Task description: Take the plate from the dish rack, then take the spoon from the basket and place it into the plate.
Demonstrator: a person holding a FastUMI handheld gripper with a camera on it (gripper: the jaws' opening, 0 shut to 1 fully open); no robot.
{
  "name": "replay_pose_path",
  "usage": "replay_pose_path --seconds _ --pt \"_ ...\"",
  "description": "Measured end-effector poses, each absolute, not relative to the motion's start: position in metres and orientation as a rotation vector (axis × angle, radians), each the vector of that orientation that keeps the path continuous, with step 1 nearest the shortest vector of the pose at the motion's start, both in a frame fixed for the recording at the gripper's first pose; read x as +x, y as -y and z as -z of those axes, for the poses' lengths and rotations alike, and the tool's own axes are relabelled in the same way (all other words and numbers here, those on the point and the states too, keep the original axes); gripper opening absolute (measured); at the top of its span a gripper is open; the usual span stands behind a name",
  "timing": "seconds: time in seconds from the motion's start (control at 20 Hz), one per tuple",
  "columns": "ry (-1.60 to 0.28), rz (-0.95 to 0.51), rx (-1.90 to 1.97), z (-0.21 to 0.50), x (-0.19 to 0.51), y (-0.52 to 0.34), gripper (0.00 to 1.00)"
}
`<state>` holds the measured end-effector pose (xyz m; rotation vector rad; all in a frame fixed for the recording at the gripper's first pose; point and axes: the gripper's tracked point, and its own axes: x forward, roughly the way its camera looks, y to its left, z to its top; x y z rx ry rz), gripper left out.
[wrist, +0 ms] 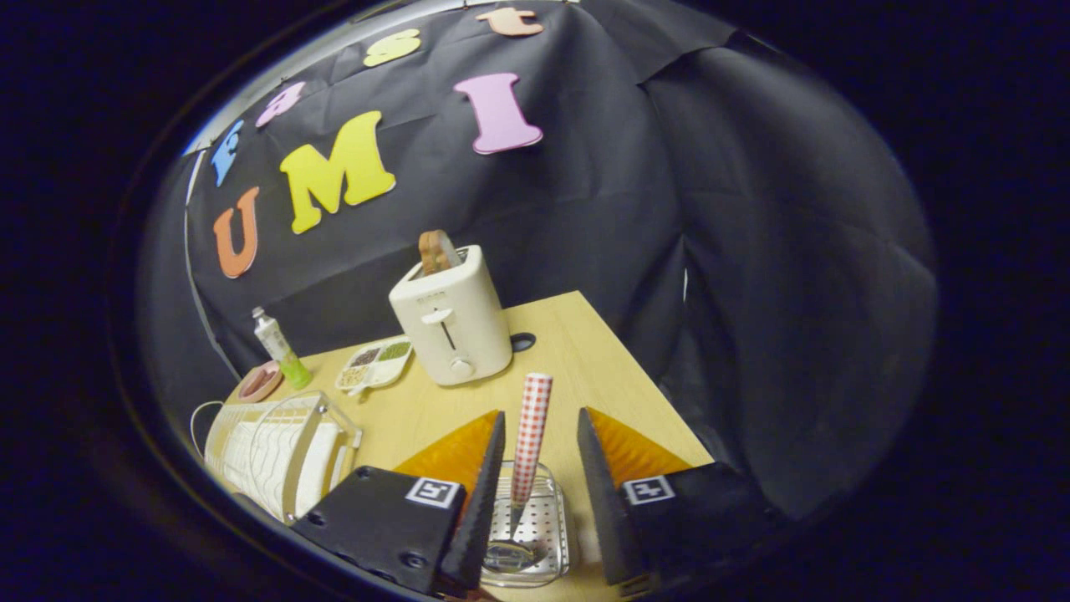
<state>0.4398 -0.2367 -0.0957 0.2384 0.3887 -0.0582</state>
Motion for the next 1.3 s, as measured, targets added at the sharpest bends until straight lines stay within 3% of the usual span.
replay_pose_path --seconds 0.1,0.25,0.55,0.9,1.3 --pt "-0.351 0.055 0.24 0.087 0.436 0.232 0.23" --pt "-0.227 0.063 0.22 0.057 0.423 0.23 0.16" --pt "-0.049 0.124 0.123 -0.013 0.378 0.221 0.16" --pt "0.062 0.066 0.102 -0.073 0.288 0.159 0.16" --pt "0.132 -0.078 0.115 -0.068 0.176 0.044 0.16"
